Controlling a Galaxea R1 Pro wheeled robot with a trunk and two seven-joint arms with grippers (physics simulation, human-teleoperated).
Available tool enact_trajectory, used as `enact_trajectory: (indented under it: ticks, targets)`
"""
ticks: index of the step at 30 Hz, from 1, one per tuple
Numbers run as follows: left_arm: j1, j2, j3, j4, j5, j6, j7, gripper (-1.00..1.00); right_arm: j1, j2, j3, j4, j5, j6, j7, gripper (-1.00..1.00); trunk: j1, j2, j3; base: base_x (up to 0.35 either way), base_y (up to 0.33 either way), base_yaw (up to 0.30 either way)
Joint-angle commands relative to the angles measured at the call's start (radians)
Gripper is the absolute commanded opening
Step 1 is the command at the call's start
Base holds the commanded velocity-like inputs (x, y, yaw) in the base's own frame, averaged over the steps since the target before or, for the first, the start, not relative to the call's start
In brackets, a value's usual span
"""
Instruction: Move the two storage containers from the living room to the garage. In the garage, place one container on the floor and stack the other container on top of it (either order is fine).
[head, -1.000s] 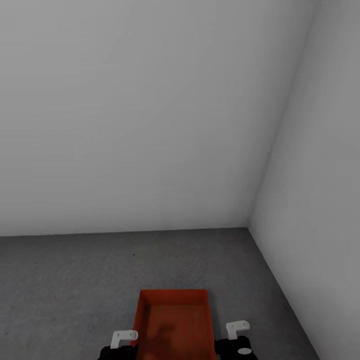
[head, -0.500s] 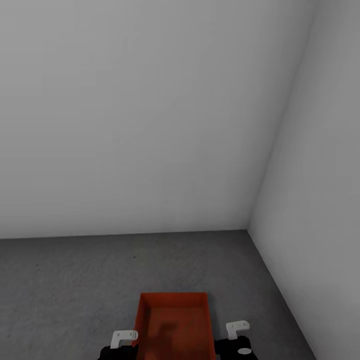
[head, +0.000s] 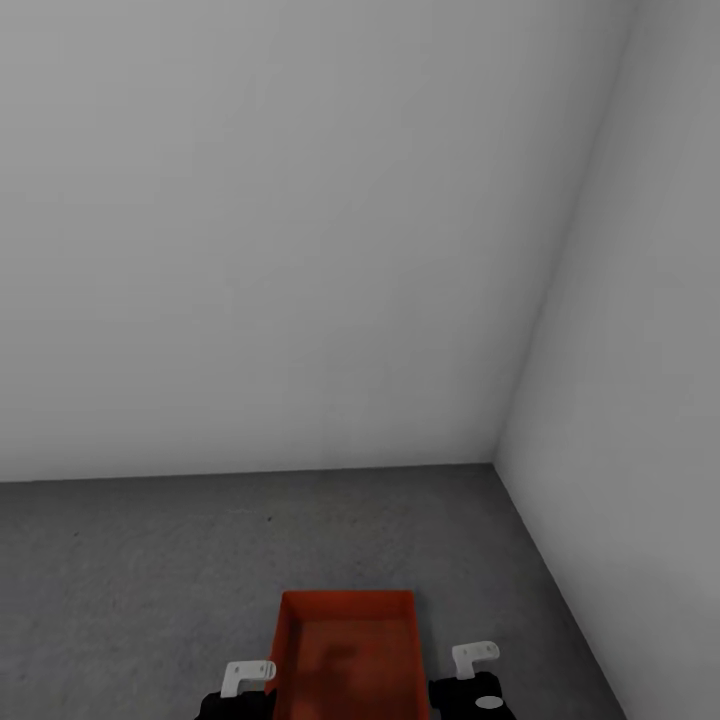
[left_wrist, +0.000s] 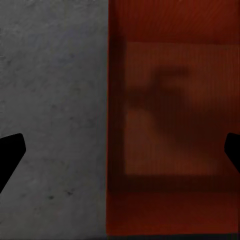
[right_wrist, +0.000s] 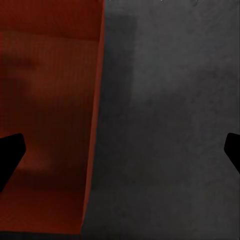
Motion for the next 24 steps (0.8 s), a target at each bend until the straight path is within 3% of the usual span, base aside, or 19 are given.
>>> enact_trajectory:
  ticks: [1,24]
  targets:
    - [-0.001,0.0,-0.008,0.001,0.01,-0.004,0.001,1.0,0.0,0.0,0.007,-0.001,0.004,0.004,-0.006,1.0,-0.004,0.007,0.002,0.0,0.0,0.0]
    - [-0.001,0.0,-0.008,0.002,0.01,-0.004,0.001,1.0,0.0,0.0,0.007,0.0,0.004,0.004,-0.006,1.0,-0.092,0.168,0.074,0.0,0.0,0.0]
